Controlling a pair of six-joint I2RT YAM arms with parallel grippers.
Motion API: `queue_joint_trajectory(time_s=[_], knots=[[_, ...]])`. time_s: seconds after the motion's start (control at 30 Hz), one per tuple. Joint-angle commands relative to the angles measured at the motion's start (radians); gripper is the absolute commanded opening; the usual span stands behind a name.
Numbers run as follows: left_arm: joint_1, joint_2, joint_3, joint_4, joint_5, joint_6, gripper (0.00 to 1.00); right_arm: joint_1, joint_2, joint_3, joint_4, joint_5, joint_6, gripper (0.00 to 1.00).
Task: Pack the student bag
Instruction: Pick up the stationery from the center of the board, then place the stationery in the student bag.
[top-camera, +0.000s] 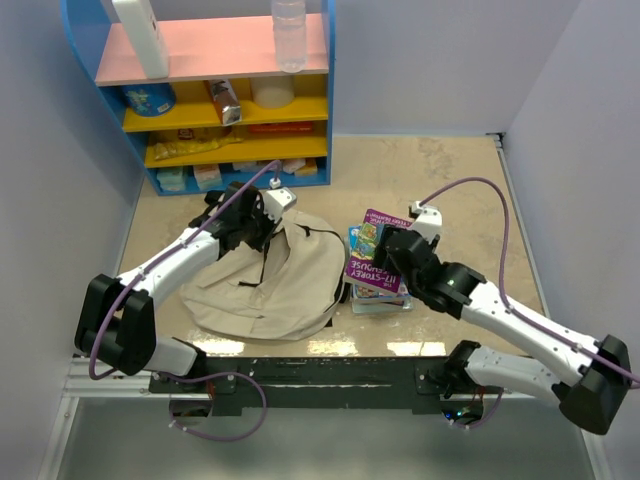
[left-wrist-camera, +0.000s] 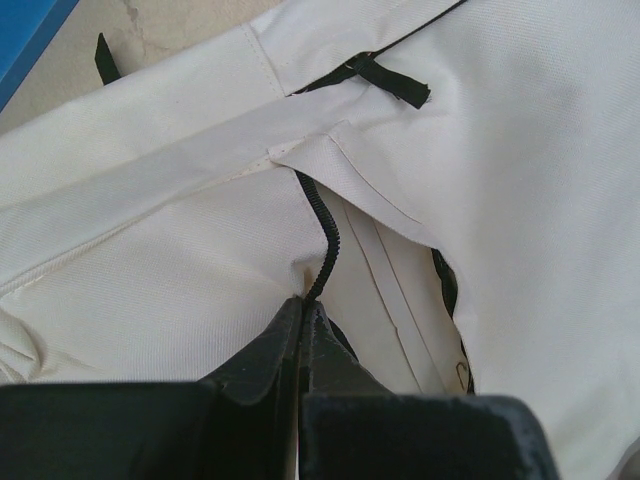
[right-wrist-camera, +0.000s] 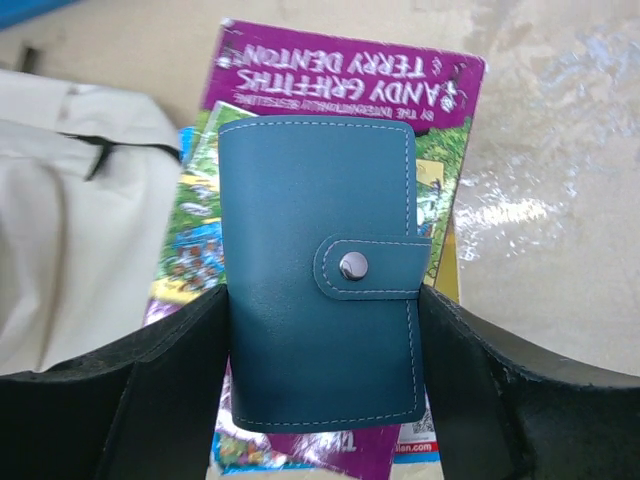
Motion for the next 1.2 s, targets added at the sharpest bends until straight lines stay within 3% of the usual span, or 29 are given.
queue_joint_trajectory(time_s=[0.0,0.1,0.2,0.4,0.7,0.93,1.17], knots=[[0.000,-0.022,0.052,0.043,0.032,0.013,0.00,0.003,-0.096,0.031,0.087,-0.094,-0.103,0.20],[0.000,-0.017,0.050,0.047,0.028,0.018,0.00,0.009,-0.075,0.051,0.140,-0.215,-0.151,0.13],[0.000,-0.011,0.050,0.054,0.026,0.025,0.00,0.056,-0.044,0.028,0.252,-0.283,-0.177,0.17],[0.026,-0.008,0.076,0.028,0.087,0.022,0.00,0.174,0.184,0.089,0.436,-0.376,-0.266,0.20],[0.083,-0.031,0.083,-0.048,0.206,0.064,0.00,0.216,0.494,0.178,0.613,-0.421,-0.375,0.20],[0.086,-0.028,0.069,-0.065,0.250,0.079,0.00,0.233,0.656,0.307,0.625,-0.386,-0.439,0.18],[0.089,-0.039,0.058,-0.069,0.256,0.093,0.00,0.233,0.799,0.391,0.535,-0.300,-0.479,0.17]])
